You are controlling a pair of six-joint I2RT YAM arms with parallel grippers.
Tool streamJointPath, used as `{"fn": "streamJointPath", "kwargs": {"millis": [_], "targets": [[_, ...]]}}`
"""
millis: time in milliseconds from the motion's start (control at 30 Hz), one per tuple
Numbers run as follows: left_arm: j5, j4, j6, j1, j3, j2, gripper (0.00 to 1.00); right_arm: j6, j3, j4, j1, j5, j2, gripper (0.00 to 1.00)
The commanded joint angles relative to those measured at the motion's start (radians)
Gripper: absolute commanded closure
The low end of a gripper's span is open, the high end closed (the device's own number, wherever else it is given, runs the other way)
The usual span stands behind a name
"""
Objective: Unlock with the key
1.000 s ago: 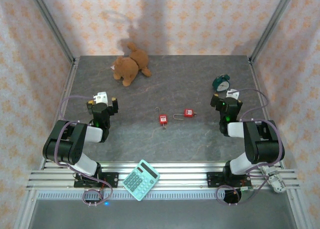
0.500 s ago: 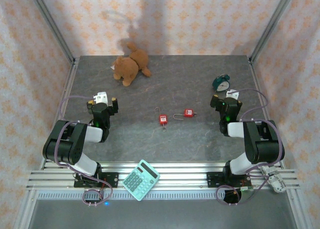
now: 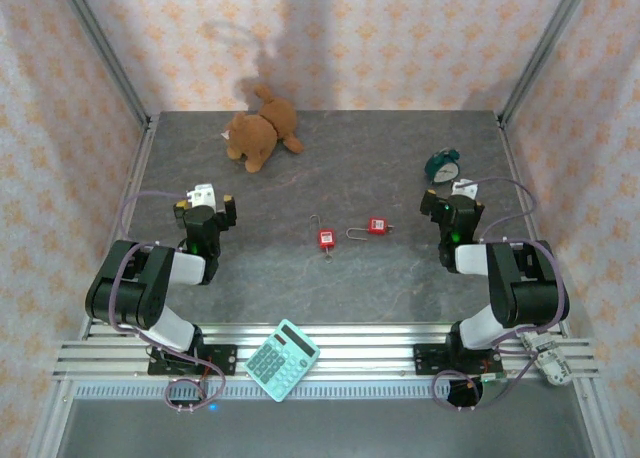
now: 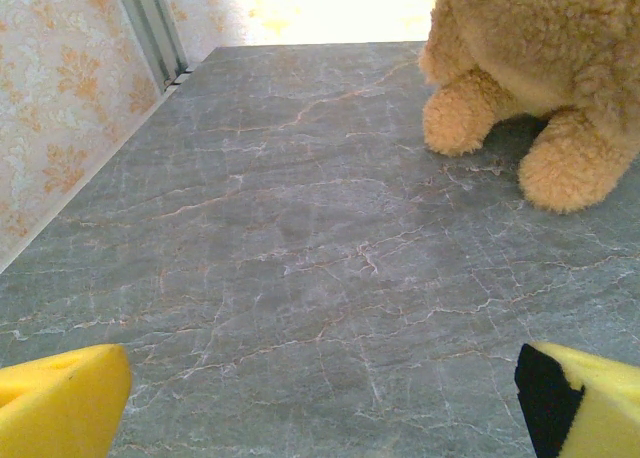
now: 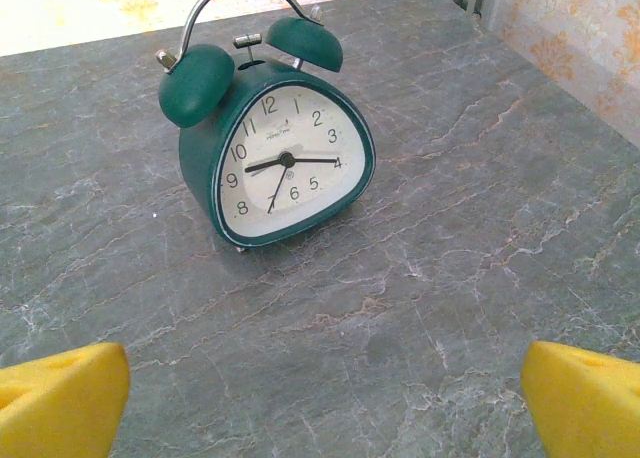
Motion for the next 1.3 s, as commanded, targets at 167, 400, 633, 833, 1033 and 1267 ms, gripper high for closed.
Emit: {"fn": "streamJointPath", "kwargs": {"millis": [167, 400, 633, 833, 1033, 1267], "targets": [[-0.029, -0.002, -0.016, 0.007, 0.015, -0.010, 0.00, 0.008, -0.008, -0.003, 0.000, 0.004, -0.007, 0.01], [-0.028, -0.002, -0.016, 0.007, 0.015, -0.010, 0.00, 0.008, -0.008, -0.003, 0.000, 0.005, -0.008, 0.01], [-0.028, -0.002, -0.017, 0.007, 0.015, -0.010, 0.00, 0.007, -0.008, -0.003, 0.000, 0.005, -0.007, 0.01], [-0.028, -0.003, -0.015, 0.008, 0.017, -0.010, 0.00, 0.008, -0.007, -0.003, 0.000, 0.005, -0.007, 0.01], [0.090, -0.080, -0.038, 0.053, 0.047, -0.016, 0.00, 0.008, -0.007, -0.003, 0.000, 0.005, -0.007, 0.01], [0.125, -0.071, -0.021, 0.054, 0.043, -0.016, 0.00, 0.008, -0.006, -0.004, 0.000, 0.004, -0.007, 0.01]]}}
